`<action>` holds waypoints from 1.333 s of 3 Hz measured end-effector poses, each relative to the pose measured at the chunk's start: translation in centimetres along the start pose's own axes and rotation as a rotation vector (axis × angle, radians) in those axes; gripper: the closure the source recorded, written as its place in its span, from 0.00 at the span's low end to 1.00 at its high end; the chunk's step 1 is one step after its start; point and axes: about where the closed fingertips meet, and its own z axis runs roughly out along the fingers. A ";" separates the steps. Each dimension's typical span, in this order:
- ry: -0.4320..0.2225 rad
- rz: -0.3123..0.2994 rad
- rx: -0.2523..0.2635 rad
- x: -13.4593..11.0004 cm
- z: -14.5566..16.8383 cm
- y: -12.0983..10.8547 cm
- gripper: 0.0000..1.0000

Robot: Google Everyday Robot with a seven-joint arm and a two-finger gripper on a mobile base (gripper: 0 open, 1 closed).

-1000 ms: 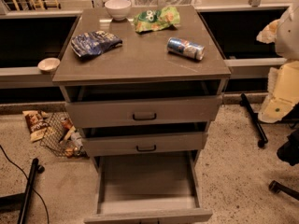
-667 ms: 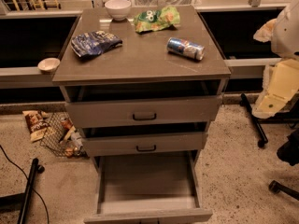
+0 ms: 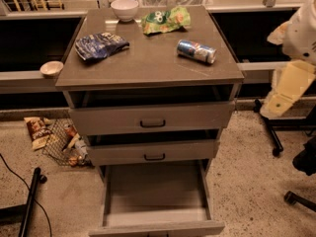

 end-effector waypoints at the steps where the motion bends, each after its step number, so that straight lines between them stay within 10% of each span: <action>1: -0.060 0.085 0.004 0.7 2.5 -3.9 0.00; 4: -0.271 0.204 0.060 -2.5 9.2 -13.5 0.00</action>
Offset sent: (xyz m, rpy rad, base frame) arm 0.1328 -0.0374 -0.0406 0.2473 -0.0506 -0.1646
